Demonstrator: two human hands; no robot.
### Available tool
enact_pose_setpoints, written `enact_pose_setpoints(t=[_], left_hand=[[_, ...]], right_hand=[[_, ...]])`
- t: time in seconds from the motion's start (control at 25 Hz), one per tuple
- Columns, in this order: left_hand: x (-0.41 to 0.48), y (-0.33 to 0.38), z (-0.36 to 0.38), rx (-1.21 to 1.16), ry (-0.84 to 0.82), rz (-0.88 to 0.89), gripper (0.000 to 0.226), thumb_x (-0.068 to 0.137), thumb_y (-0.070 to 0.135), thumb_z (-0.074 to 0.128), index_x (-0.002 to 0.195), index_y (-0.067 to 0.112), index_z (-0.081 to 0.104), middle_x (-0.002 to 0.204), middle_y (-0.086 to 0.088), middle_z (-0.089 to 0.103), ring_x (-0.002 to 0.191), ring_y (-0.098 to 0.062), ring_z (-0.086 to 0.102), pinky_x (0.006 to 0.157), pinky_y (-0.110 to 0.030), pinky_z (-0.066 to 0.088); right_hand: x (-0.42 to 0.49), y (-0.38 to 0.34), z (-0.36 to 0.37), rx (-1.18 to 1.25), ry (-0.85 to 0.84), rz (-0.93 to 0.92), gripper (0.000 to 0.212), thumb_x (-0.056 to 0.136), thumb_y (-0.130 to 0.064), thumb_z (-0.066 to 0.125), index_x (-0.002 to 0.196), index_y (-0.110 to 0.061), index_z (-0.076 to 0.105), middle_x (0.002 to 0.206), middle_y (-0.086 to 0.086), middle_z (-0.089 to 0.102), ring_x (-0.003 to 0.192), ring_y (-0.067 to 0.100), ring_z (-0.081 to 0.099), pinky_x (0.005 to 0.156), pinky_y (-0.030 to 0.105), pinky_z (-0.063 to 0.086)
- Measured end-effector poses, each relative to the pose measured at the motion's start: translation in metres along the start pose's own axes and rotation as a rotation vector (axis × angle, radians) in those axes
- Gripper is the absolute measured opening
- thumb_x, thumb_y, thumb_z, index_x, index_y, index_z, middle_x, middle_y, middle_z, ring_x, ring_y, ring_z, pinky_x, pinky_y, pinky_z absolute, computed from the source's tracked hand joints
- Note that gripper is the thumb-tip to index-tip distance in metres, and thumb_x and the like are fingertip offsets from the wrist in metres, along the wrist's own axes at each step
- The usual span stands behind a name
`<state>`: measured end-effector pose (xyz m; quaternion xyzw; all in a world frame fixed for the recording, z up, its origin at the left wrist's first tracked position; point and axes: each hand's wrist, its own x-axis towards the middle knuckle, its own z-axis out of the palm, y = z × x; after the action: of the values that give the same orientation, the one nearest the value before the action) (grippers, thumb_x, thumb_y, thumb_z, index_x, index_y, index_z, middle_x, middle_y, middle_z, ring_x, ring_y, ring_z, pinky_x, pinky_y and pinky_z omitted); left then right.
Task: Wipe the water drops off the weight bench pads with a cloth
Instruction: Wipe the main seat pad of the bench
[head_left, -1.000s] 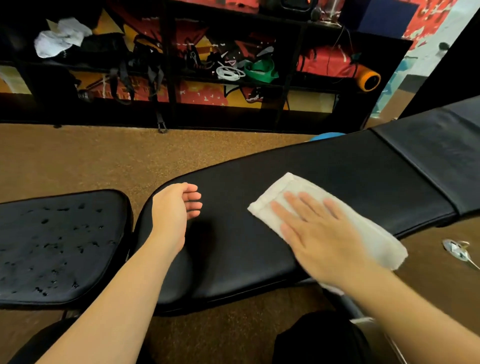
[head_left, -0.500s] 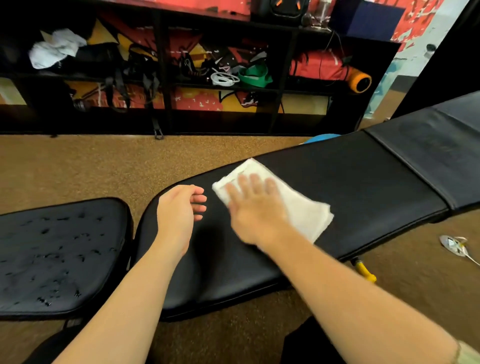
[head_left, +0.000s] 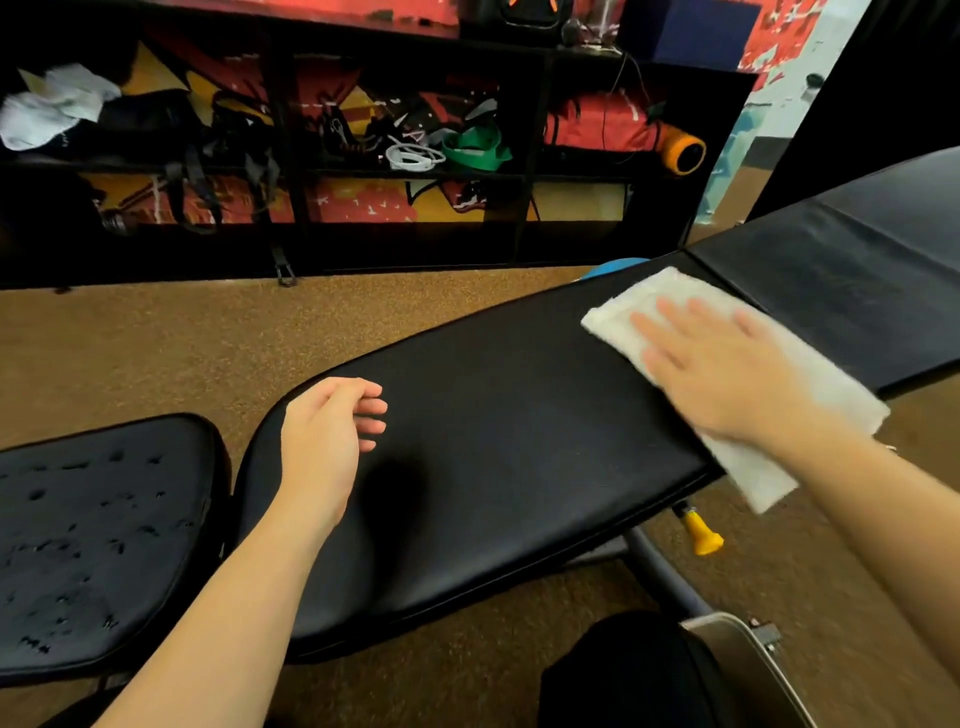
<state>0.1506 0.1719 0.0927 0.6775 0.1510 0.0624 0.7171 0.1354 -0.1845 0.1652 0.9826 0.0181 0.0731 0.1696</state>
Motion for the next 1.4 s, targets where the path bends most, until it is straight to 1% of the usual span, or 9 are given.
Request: enact_pose_setpoints(t=[0.12, 0.36, 0.56, 0.72, 0.8, 0.92, 1.12, 1.24, 1.4], left_hand=[[-0.004, -0.001, 0.004, 0.044, -0.045, 0.029, 0.024, 0.098, 0.019, 0.058, 0.083, 0.018, 0.076, 0.079, -0.001, 0.075, 0.071, -0.018, 0.066, 0.064, -0.031, 0.049], [-0.015, -0.002, 0.018, 0.158, -0.128, 0.100, 0.024, 0.099, 0.016, 0.058, 0.086, 0.020, 0.077, 0.084, -0.002, 0.076, 0.073, -0.015, 0.067, 0.065, -0.029, 0.049], [-0.017, -0.008, 0.026, 0.216, -0.189, 0.129, 0.023, 0.103, 0.025, 0.058, 0.094, 0.033, 0.077, 0.090, 0.007, 0.076, 0.086, -0.013, 0.068, 0.075, -0.029, 0.049], [-0.023, -0.019, 0.030, 0.689, -0.497, 0.536, 0.063, 0.099, 0.040, 0.065, 0.155, 0.050, 0.039, 0.152, 0.023, 0.047, 0.141, 0.001, 0.041, 0.113, -0.022, 0.030], [-0.027, -0.023, 0.033, 0.828, -0.607, 0.776, 0.071, 0.094, 0.046, 0.058, 0.157, 0.056, 0.027, 0.167, 0.018, 0.031, 0.155, -0.003, 0.023, 0.122, -0.027, 0.019], [-0.030, -0.018, 0.033, 0.770, -0.628, 0.854, 0.048, 0.098, 0.047, 0.060, 0.145, 0.056, 0.051, 0.155, 0.025, 0.049, 0.154, -0.001, 0.030, 0.124, -0.031, 0.027], [-0.053, 0.020, 0.028, 0.474, -0.791, 0.431, 0.017, 0.090, 0.025, 0.081, 0.092, 0.042, 0.081, 0.084, 0.012, 0.076, 0.078, 0.001, 0.068, 0.069, -0.017, 0.048], [-0.061, 0.034, 0.023, 0.415, -0.904, 0.300, 0.011, 0.089, 0.029, 0.080, 0.099, 0.023, 0.083, 0.093, -0.002, 0.080, 0.086, -0.017, 0.075, 0.071, -0.032, 0.057], [-0.059, 0.043, 0.021, 0.317, -0.813, 0.150, 0.014, 0.089, 0.024, 0.078, 0.100, 0.016, 0.083, 0.097, -0.009, 0.081, 0.091, -0.027, 0.078, 0.076, -0.039, 0.062]], right_hand=[[0.038, 0.000, 0.001, 0.118, -0.039, 0.243, 0.060, 0.100, -0.060, 0.015, 0.153, -0.035, 0.026, 0.164, 0.003, 0.028, 0.150, 0.025, 0.019, 0.117, 0.051, 0.008], [0.009, -0.020, -0.009, 0.080, 0.016, 0.266, 0.074, 0.093, -0.071, 0.019, 0.152, -0.029, 0.027, 0.162, 0.003, 0.029, 0.149, 0.028, 0.024, 0.116, 0.053, 0.019], [0.005, -0.048, 0.002, 0.051, 0.014, 0.162, 0.058, 0.100, -0.041, 0.016, 0.147, -0.020, 0.044, 0.154, 0.007, 0.044, 0.143, 0.031, 0.036, 0.114, 0.047, 0.027], [-0.025, -0.116, -0.002, 0.256, -0.001, -0.295, 0.051, 0.103, -0.031, 0.021, 0.133, -0.024, 0.063, 0.143, 0.004, 0.057, 0.138, 0.027, 0.045, 0.115, 0.046, 0.033], [-0.040, -0.138, -0.014, 0.535, -0.067, -0.325, 0.043, 0.109, -0.030, 0.028, 0.138, -0.025, 0.060, 0.148, -0.001, 0.055, 0.141, 0.022, 0.042, 0.117, 0.041, 0.029], [-0.046, -0.135, -0.025, 1.107, -0.328, -0.208, 0.040, 0.104, -0.044, 0.036, 0.127, -0.036, 0.067, 0.130, -0.008, 0.068, 0.127, 0.017, 0.057, 0.112, 0.044, 0.040], [-0.064, -0.104, -0.055, 1.568, -0.614, -0.171, 0.031, 0.108, -0.033, 0.048, 0.115, -0.018, 0.074, 0.122, 0.000, 0.073, 0.124, 0.013, 0.061, 0.115, 0.045, 0.039], [-0.083, -0.099, -0.065, 1.600, -0.698, -0.174, 0.034, 0.098, -0.026, 0.068, 0.131, -0.032, 0.064, 0.128, -0.007, 0.068, 0.121, 0.013, 0.063, 0.108, 0.043, 0.048], [-0.096, -0.078, -0.078, 1.013, -0.572, -0.185, 0.070, 0.081, -0.014, 0.072, 0.131, -0.049, 0.037, 0.101, -0.008, 0.066, 0.077, 0.005, 0.064, 0.062, 0.025, 0.051]])
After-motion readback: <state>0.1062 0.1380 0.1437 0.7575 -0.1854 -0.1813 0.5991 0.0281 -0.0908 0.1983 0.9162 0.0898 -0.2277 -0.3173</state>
